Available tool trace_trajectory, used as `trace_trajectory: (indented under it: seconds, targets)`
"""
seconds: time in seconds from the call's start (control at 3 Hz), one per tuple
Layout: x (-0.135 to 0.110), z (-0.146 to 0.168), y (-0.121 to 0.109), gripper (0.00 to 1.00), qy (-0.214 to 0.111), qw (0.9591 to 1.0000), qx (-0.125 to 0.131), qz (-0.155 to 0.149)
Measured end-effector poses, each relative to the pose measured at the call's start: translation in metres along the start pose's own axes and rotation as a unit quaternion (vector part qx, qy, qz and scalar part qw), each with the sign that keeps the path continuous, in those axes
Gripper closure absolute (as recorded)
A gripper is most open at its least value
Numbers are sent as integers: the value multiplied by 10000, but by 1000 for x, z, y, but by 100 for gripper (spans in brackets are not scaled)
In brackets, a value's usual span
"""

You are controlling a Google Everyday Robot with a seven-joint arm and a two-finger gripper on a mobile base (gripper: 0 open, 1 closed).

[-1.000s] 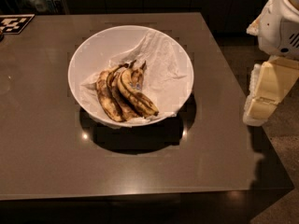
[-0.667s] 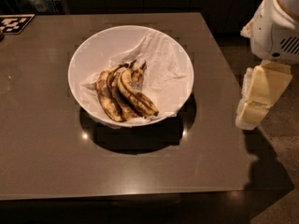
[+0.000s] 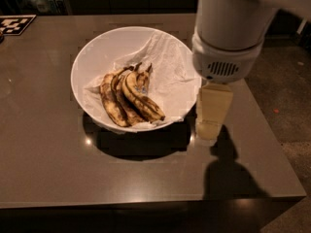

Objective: Pick banana from white bowl

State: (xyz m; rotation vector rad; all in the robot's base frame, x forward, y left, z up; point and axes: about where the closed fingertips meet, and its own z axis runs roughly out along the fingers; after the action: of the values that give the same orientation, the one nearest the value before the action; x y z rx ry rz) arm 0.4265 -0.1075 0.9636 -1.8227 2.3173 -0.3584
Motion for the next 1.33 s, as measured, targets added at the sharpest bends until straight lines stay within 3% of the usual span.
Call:
trace_trajectory:
  seconds: [0.33, 0.67, 1.0, 1.33]
  targets:
    - [-2, -9, -2, 0, -88, 9999, 131, 43]
    - [-29, -8, -9, 0, -335, 9994, -28, 67]
    - [-59, 9, -25, 0, -325, 9988, -326, 192]
    - [-72, 29, -42, 0, -732, 9945, -693, 283]
